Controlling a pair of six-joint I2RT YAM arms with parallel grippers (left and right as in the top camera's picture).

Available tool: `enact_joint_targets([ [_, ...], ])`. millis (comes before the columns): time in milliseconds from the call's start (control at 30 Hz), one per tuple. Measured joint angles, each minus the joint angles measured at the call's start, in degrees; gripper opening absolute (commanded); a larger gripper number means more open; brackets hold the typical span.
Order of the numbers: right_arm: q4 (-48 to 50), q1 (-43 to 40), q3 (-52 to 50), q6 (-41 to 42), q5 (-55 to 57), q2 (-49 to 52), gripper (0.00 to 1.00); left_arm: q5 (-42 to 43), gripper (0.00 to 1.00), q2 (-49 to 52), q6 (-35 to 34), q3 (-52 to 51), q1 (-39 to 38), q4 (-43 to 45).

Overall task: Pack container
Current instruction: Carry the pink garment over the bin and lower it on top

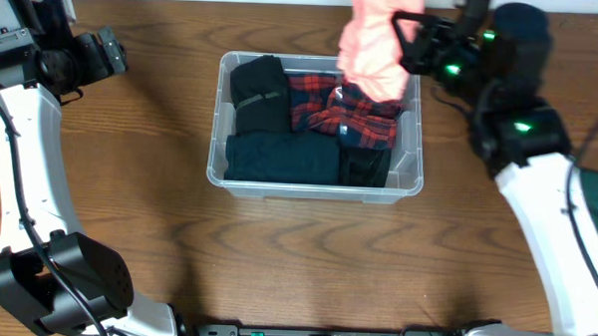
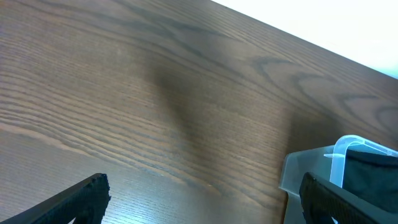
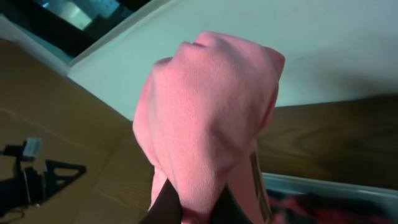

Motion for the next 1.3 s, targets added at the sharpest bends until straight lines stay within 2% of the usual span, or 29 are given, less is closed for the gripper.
enact_joint_targets([
  [200,5.6,5.22,0.02,6.71,0.79,8.46,0.01,0.0,0.98,0.0,0.0,0.0,0.0,0.0],
  [367,8.37,7.39,0.02,8.33,-2.27,13.07,0.01,-0.02,0.98,0.0,0.0,0.0,0.0,0.02],
  [600,14.34,7.96,-0.04,9.25,-9.22,16.11,0.01,0.0,0.98,0.0,0.0,0.0,0.0,0.0],
  [800,19.69,7.96,0.72,13.64,-15.28,16.17,0.01,-0.02,0.98,0.0,0.0,0.0,0.0,0.02],
  [900,18.01,7.96,0.9,15.72,-17.03,16.17,0.01,0.0,0.98,0.0,0.0,0.0,0.0,0.04],
  [1033,10.78,7.93,1.05,16.37,-17.11,16.17,0.01,0.0,0.98,0.0,0.0,0.0,0.0,0.0],
  [1300,-3.23,6.6,1.18,11.15,-11.54,16.17,0.01,-0.02,0.98,0.0,-0.02,0.0,0.0,0.04],
])
